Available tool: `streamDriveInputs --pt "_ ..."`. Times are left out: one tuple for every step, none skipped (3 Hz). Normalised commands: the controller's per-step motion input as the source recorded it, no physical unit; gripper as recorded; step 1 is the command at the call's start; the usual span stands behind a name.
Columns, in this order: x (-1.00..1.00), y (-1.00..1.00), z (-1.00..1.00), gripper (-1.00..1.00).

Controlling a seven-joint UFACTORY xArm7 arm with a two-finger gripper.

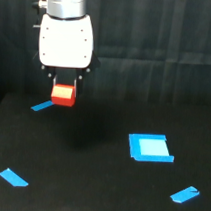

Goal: Pick up the red object from the table

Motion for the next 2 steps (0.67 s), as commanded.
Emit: streamDriveInputs --pt "0.01 -0.1 -0.01 -0.92" --pt "0.1 -0.1 0.02 -0.94"
